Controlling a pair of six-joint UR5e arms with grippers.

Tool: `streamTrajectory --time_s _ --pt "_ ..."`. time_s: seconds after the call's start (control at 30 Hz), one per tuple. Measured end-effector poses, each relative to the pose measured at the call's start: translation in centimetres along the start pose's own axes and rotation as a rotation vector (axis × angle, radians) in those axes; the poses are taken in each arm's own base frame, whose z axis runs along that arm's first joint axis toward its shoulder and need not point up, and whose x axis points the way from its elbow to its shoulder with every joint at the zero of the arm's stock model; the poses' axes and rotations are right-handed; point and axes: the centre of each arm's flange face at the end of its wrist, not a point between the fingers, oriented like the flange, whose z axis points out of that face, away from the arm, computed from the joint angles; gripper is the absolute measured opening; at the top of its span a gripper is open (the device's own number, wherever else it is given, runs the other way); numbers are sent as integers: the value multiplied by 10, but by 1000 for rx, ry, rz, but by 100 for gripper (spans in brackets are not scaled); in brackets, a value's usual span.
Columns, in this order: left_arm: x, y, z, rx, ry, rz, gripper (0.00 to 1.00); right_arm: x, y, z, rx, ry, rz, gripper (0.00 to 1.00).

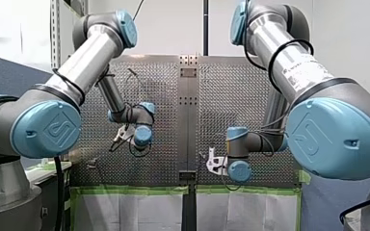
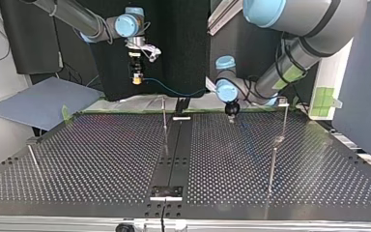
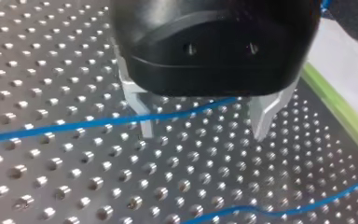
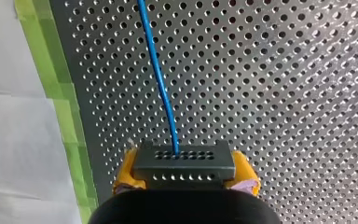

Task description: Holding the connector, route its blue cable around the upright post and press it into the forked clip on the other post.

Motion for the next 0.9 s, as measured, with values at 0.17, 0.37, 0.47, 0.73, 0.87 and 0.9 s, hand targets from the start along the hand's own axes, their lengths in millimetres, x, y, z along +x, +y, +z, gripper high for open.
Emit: streamTrajectory --time_s 0.17,0.37,0.47,0.73,0.87,0.9 --pt "13 -11 0 18 18 22 100 1 4 2 -7 2 -1 0" --pt "33 -29 -3 45 41 74 100 0 5 2 -9 0 -2 0" --pt "36 -35 -5 53 44 85 100 0 5 2 -8 0 -2 0" --pt "34 -46 -13 75 32 94 100 0 3 1 0 0 -2 0" --pt "35 -53 -15 84 33 104 100 0 2 1 2 1 -2 0" --pt "37 -56 -15 84 40 115 100 0 2 1 2 1 -2 0"
